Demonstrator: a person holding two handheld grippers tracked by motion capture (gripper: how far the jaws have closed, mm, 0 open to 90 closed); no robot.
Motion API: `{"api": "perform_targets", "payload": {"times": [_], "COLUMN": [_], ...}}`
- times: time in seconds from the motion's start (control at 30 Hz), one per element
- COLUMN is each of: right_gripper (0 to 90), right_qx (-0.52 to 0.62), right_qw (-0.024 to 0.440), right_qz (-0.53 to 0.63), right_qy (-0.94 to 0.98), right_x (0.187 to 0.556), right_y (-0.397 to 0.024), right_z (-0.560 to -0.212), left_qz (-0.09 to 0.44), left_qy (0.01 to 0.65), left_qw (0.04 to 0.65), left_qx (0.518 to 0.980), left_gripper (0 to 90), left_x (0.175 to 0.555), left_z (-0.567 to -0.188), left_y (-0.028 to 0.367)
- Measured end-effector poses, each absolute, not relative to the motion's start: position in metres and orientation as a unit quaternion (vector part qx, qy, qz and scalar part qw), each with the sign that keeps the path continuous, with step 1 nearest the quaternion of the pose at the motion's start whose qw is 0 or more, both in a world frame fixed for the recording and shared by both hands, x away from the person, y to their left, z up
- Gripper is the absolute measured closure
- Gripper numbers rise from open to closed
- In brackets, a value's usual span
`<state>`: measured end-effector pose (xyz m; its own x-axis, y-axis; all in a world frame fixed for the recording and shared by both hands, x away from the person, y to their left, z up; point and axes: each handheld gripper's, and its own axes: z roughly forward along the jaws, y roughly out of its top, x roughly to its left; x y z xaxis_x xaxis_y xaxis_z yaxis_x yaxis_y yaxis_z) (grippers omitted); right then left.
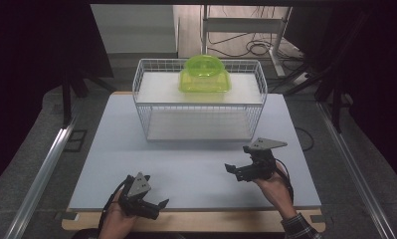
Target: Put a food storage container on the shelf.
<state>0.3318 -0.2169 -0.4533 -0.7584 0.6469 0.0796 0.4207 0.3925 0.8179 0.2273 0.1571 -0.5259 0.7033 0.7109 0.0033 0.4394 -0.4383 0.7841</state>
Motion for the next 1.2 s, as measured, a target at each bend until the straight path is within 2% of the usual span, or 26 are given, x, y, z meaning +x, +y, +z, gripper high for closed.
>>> {"api": "perform_targets", "payload": {"times": [1.2], "right_gripper": [1.3], "right_qx": [0.346], "right_qw": [0.144], "right_qz": [0.430], "right_qy": [0.822], "right_x": [0.308], "right_y": [-0.249], "right_z": [-0.470], "left_qz": [0.169], "left_qy": [0.343], "left_qw": [0.393], "left_qx": [0.836], "left_gripper": [0.6], "left_x": [0.228], "left_z": [-0.527], "left_y": [0.157]}}
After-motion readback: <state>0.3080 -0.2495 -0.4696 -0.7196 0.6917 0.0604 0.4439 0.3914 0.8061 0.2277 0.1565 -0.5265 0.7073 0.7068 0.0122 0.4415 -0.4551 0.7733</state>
